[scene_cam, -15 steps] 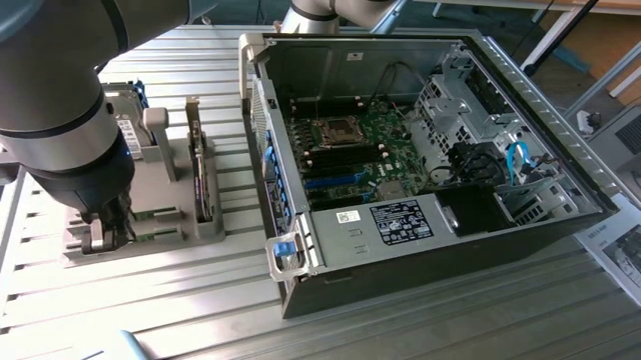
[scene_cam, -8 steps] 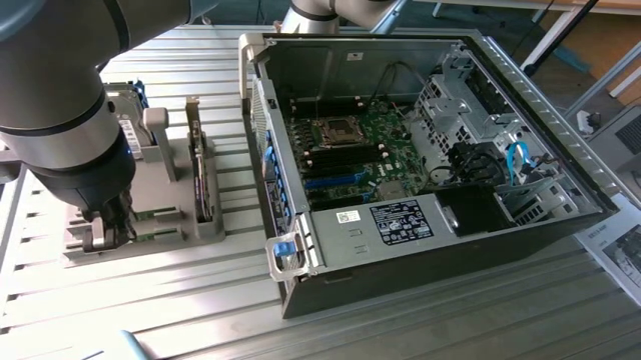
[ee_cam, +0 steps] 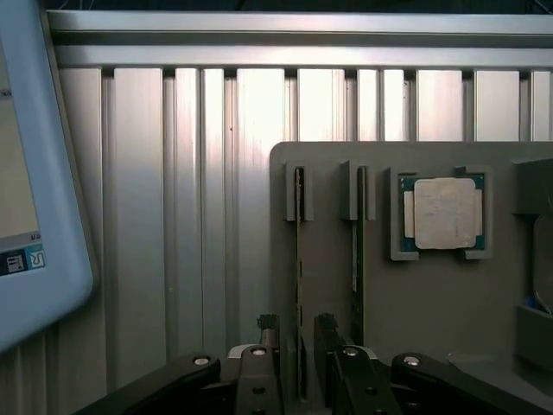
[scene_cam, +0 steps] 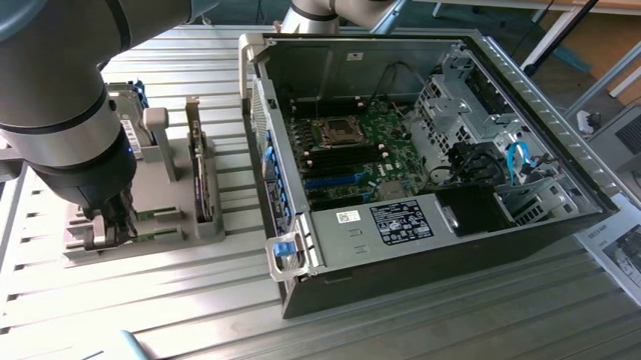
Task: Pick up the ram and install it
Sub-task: 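Pick up the ram and move it above insertion slot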
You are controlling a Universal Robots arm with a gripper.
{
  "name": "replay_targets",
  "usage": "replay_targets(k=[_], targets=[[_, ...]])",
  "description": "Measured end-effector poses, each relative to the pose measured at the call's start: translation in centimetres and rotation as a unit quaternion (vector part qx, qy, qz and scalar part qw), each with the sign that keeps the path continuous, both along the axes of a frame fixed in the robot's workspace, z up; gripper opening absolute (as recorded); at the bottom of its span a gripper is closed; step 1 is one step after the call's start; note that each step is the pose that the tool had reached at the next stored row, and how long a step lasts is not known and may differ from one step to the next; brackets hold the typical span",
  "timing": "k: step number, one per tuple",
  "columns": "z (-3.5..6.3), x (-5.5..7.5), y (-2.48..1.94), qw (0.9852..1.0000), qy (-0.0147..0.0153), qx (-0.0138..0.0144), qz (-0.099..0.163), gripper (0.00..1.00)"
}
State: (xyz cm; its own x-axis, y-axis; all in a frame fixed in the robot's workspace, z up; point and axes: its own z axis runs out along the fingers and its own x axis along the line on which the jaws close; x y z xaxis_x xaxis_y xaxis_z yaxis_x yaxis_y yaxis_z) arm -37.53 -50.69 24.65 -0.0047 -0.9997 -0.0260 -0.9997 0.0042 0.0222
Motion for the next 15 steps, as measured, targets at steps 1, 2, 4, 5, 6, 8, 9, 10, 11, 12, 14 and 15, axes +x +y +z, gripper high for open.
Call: replay_targets(k=[1,2,4,5,6,8,9,10,11,12,14,15], targets=[[-0.20,0.0,0.00,1.0000,0.0000,0.0000,0.000,0.30],[-0.39,0.0,0.00,1.0000,0.0000,0.0000,0.000,0.30],[-0.78,0.0,0.00,1.0000,0.0000,0.0000,0.000,0.30],[-0.96,0.0,0.00,1.0000,0.0000,0.0000,0.000,0.30],[-1.12,0.0,0.00,1.0000,0.0000,0.0000,0.000,0.30],[-1.48,0.0,0.00,1.0000,0.0000,0.0000,0.000,0.30],[-1.48,0.0,0.00,1.0000,0.0001,0.0000,0.000,0.30],[-1.48,0.0,0.00,1.0000,0.0001,-0.0001,0.000,0.30],[-1.50,0.1,0.00,1.0000,0.0000,0.0000,0.000,0.30],[-1.49,0.2,0.00,1.0000,0.0000,0.0000,0.000,0.30],[-1.49,0.6,0.00,1.0000,0.0002,0.0000,0.000,0.30],[-1.49,0.7,0.00,1.0000,0.0002,0.0000,0.000,0.30]])
